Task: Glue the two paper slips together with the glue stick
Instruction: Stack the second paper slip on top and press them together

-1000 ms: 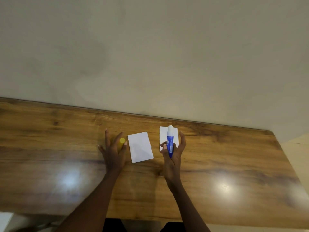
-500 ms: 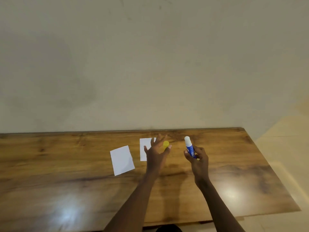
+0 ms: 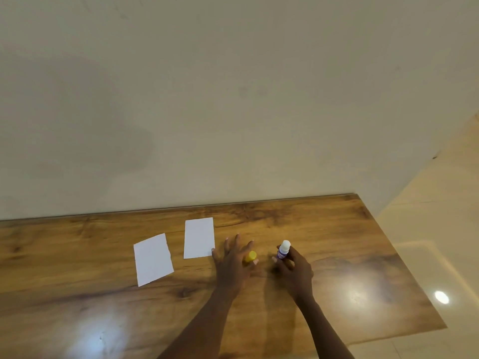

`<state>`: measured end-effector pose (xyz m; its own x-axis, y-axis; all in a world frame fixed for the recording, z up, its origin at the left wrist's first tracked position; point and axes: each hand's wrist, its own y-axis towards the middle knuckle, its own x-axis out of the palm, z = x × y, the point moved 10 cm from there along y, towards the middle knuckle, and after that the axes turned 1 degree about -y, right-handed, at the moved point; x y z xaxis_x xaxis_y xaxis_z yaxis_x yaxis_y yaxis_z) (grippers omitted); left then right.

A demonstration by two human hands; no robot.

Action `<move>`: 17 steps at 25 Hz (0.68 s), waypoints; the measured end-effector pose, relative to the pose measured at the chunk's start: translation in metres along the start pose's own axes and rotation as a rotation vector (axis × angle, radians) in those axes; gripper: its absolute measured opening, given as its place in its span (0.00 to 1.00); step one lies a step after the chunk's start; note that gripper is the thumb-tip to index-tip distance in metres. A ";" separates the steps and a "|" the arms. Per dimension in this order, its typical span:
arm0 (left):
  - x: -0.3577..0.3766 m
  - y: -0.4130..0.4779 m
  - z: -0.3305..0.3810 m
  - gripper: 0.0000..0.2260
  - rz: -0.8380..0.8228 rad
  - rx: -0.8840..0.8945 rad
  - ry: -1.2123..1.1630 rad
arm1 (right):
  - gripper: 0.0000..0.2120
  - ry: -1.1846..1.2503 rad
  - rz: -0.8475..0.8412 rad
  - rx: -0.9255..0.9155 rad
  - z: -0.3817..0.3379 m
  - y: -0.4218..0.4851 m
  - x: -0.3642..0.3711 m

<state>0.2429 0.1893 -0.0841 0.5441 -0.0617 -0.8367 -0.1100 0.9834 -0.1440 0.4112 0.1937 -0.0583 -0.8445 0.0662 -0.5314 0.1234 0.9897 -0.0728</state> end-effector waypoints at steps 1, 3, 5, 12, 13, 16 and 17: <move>0.003 0.000 -0.003 0.23 -0.009 -0.009 0.013 | 0.13 -0.009 0.001 -0.007 0.001 0.000 0.000; 0.005 0.000 -0.005 0.24 -0.019 -0.026 0.050 | 0.15 -0.032 -0.007 -0.020 0.001 0.001 0.000; 0.006 0.001 -0.004 0.27 -0.064 -0.042 0.056 | 0.24 -0.020 -0.058 -0.010 0.001 0.001 0.002; -0.063 -0.023 -0.044 0.29 0.072 0.038 -0.434 | 0.32 0.121 0.692 0.070 -0.028 -0.053 -0.078; -0.082 -0.028 -0.062 0.26 0.165 0.029 -0.427 | 0.28 0.052 0.704 -0.079 -0.060 -0.060 -0.067; -0.122 -0.041 -0.119 0.21 0.345 -0.110 -0.354 | 0.13 -0.063 0.314 -0.340 -0.133 -0.053 0.026; -0.131 -0.044 -0.137 0.21 0.370 -0.157 -0.359 | 0.11 -0.084 0.131 -0.267 -0.137 -0.046 0.064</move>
<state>0.0622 0.1304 -0.0405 0.6927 0.3738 -0.6169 -0.4565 0.8893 0.0263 0.2803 0.1700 0.0268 -0.7832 0.1955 -0.5902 0.0773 0.9725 0.2196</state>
